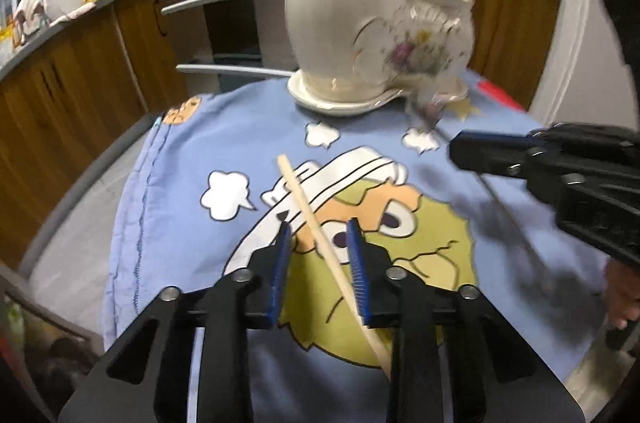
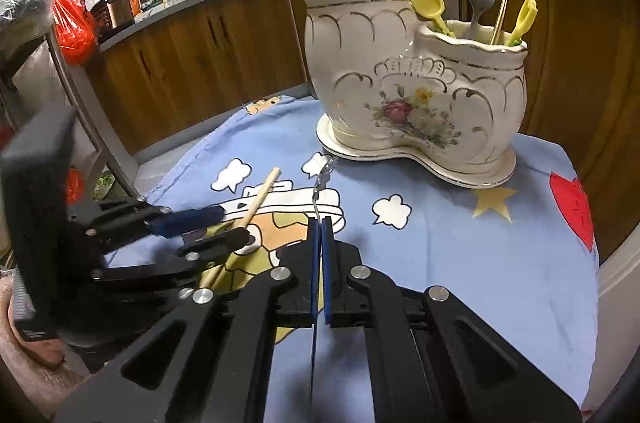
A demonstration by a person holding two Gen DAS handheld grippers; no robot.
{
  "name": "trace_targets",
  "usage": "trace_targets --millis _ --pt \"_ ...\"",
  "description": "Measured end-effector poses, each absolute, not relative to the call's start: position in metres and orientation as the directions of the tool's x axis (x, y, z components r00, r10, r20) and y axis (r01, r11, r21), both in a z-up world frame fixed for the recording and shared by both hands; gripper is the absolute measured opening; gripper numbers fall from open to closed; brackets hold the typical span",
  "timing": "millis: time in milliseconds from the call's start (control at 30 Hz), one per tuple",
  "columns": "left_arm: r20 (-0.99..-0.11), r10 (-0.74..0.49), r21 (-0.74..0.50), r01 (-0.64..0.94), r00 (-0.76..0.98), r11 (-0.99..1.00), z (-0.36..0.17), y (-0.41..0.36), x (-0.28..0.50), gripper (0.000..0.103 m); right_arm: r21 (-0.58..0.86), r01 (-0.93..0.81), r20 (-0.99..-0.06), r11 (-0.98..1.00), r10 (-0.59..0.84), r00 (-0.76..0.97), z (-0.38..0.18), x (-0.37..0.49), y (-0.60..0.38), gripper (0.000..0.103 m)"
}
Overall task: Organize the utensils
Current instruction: 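Grasp the last chopstick with the left tool while the right tool grasps a silver spoon, then drop the chopstick into the tall cup while the right tool drops the silver spoon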
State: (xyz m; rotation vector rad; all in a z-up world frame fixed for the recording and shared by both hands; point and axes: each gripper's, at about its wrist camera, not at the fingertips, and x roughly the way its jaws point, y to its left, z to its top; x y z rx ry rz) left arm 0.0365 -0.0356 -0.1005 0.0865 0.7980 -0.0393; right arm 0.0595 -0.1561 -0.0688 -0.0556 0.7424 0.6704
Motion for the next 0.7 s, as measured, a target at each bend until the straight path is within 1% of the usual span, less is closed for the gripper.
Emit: trace_targets --millis 33,167,233,267,300,400,533,600,633,700 --pt "-0.732 0.011 0.070 0.059 0.681 0.996 -0.103 -0.035 0.039 0.029 0.185 -0.586 -0.636 0.789 0.550 0.541 -0.068 0.059 -0.157 0.001" --pt "-0.737 0.044 0.111 0.056 0.675 0.992 -0.102 -0.037 0.043 0.029 0.214 -0.599 -0.594 0.772 0.589 0.548 -0.061 0.053 -0.163 0.001" --pt "-0.753 0.018 0.084 0.069 0.658 0.994 -0.100 -0.034 0.046 0.017 0.223 -0.604 -0.570 0.765 0.605 0.556 -0.056 0.052 -0.167 0.001" --pt "-0.756 0.024 0.093 0.071 0.654 0.993 -0.099 -0.034 0.046 0.012 0.225 -0.602 -0.558 0.766 0.608 0.564 -0.053 0.051 -0.170 0.001" --pt "-0.759 0.030 0.103 0.075 0.650 0.992 -0.099 -0.033 0.047 0.009 0.229 -0.600 -0.546 0.766 0.612 0.573 -0.051 0.050 -0.173 0.001" --pt "-0.755 0.015 0.074 0.063 0.655 0.995 -0.098 -0.027 0.047 0.007 0.243 -0.589 -0.514 0.770 0.618 0.595 -0.045 0.049 -0.182 0.001" --pt "-0.688 -0.028 0.028 0.065 0.725 0.998 -0.090 -0.024 0.038 0.006 0.255 -0.566 -0.466 0.784 0.613 0.639 -0.037 0.048 -0.194 0.001" --pt "-0.642 -0.030 0.028 0.063 0.766 0.998 -0.080 -0.024 0.031 0.006 0.251 -0.556 -0.421 0.793 0.606 0.674 -0.031 0.045 -0.201 0.001" --pt "-0.599 -0.055 0.010 0.077 0.798 0.997 -0.071 -0.024 0.025 0.006 0.247 -0.550 -0.403 0.798 0.601 0.690 -0.028 0.044 -0.203 0.001" --pt "-0.547 -0.071 -0.008 0.080 0.834 0.997 -0.057 -0.022 0.020 0.006 0.239 -0.539 -0.353 0.808 0.589 0.726 -0.021 0.040 -0.208 0.001"
